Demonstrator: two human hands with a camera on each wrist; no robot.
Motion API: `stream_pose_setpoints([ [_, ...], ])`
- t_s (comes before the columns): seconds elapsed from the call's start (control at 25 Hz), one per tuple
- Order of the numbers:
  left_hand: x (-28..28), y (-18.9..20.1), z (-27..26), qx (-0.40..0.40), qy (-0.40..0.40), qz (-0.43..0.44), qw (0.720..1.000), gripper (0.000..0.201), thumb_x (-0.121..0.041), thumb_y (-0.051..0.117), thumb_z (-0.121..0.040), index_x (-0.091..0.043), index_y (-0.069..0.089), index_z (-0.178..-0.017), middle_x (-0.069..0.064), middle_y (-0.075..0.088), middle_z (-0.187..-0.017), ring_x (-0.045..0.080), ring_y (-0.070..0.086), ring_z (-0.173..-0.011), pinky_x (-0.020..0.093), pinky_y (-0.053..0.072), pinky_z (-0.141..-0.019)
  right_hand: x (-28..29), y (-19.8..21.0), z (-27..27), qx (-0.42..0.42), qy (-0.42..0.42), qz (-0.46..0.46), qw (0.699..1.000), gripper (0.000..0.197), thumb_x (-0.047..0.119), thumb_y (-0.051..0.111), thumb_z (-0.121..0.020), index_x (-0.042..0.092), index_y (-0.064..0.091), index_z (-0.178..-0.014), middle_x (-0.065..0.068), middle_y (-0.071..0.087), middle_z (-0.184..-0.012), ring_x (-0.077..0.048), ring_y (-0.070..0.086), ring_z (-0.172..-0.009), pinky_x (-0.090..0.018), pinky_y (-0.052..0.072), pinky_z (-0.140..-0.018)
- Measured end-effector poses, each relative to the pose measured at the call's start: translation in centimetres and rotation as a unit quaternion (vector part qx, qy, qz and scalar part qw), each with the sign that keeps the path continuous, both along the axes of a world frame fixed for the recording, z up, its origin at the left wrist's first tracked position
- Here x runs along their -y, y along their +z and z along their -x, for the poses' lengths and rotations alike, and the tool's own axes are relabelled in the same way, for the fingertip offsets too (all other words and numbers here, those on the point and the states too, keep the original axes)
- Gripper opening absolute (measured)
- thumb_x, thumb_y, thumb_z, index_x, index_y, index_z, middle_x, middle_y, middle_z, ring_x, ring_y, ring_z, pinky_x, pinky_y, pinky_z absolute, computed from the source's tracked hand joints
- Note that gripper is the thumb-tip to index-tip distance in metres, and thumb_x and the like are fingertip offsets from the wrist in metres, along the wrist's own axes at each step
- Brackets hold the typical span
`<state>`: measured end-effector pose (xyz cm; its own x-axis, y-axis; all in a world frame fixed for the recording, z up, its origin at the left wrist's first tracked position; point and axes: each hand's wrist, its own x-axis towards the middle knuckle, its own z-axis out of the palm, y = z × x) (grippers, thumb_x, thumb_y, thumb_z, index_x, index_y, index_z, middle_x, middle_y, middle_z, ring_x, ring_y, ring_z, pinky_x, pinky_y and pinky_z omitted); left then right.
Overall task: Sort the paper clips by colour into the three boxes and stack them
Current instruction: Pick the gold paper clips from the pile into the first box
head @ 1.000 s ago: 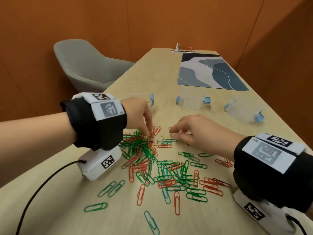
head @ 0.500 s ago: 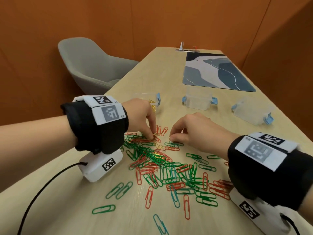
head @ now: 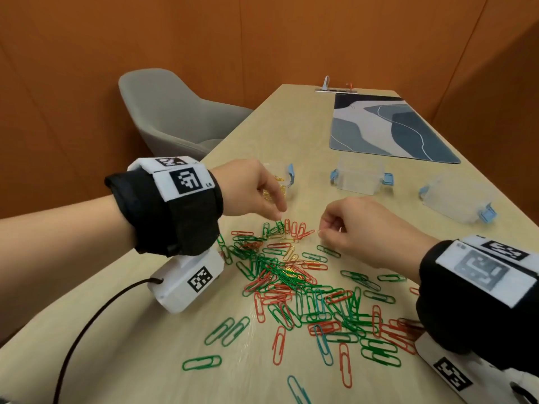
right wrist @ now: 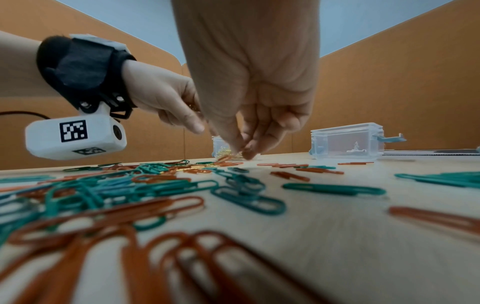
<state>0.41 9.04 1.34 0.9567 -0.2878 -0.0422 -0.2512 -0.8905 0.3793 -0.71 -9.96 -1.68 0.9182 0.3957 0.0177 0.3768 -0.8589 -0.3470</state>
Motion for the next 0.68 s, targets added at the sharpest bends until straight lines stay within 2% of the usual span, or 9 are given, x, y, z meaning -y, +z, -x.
stream_pose_setpoints([
  [0.12, -0.5, -0.9, 0.5, 0.001, 0.003, -0.058, 0.998, 0.011, -0.031, 0.073, -0.077, -0.026, 0.075, -0.086, -0.011, 0.044, -0.052, 0.007, 0.041, -0.051, 0.011, 0.031, -0.046, -0.1, 0.1, -0.1, 0.024, -0.011, -0.044, 0.999, 0.017, 0.015, 0.050, -0.089, 0.021, 0.066, -0.092, 0.011, 0.054, -0.073, -0.012, 0.054, -0.075, -0.008, 0.034, -0.056],
  [0.2, -0.3, -1.3, 0.5, 0.008, -0.011, -0.084, 0.996, 0.013, -0.032, 0.072, -0.078, -0.026, 0.075, -0.089, -0.013, 0.045, -0.054, 0.007, 0.041, -0.053, 0.010, 0.032, -0.046, -0.3, 0.1, 0.2, 0.007, 0.034, -0.037, 0.999, 0.023, 0.015, 0.048, -0.091, 0.024, 0.068, -0.099, 0.009, 0.060, -0.080, -0.010, 0.055, -0.074, -0.006, 0.034, -0.056],
  [0.32, 0.2, -1.5, 0.1, 0.013, -0.023, -0.107, 0.994, 0.015, -0.032, 0.072, -0.077, -0.026, 0.075, -0.091, -0.018, 0.044, -0.055, 0.004, 0.043, -0.054, 0.008, 0.030, -0.045, -0.7, 0.4, 0.9, -0.024, 0.092, -0.031, 0.995, 0.020, 0.019, 0.054, -0.090, 0.029, 0.070, -0.096, 0.012, 0.063, -0.080, -0.004, 0.057, -0.071, -0.005, 0.038, -0.061],
  [0.4, 0.4, -1.7, -0.1, 0.010, -0.027, -0.105, 0.994, 0.016, -0.032, 0.073, -0.076, -0.024, 0.076, -0.090, -0.017, 0.044, -0.053, 0.003, 0.043, -0.053, 0.007, 0.032, -0.044, -0.8, 0.4, 0.9, -0.043, 0.103, -0.024, 0.993, 0.015, 0.020, 0.060, -0.087, 0.027, 0.072, -0.093, 0.013, 0.062, -0.077, -0.002, 0.058, -0.073, -0.002, 0.038, -0.061],
  [0.56, 0.3, -1.9, 0.3, -0.007, -0.045, -0.087, 0.995, 0.014, -0.031, 0.075, -0.075, -0.023, 0.076, -0.087, -0.011, 0.044, -0.051, 0.007, 0.042, -0.050, 0.008, 0.034, -0.046, -0.6, 0.3, 0.7, -0.064, 0.073, -0.010, 0.995, 0.013, 0.015, 0.066, -0.083, 0.022, 0.074, -0.090, 0.015, 0.060, -0.067, 0.003, 0.055, -0.063, 0.002, 0.038, -0.055],
  [0.68, -0.2, -1.9, 0.6, 0.007, -0.035, -0.068, 0.997, 0.012, -0.031, 0.074, -0.075, -0.024, 0.075, -0.085, -0.010, 0.042, -0.050, 0.001, 0.045, -0.050, 0.010, 0.033, -0.048, -0.6, 0.3, 0.5, -0.049, 0.053, -0.028, 0.997, 0.011, 0.018, 0.068, -0.082, 0.022, 0.073, -0.091, 0.014, 0.061, -0.070, 0.004, 0.054, -0.062, 0.003, 0.037, -0.054],
])
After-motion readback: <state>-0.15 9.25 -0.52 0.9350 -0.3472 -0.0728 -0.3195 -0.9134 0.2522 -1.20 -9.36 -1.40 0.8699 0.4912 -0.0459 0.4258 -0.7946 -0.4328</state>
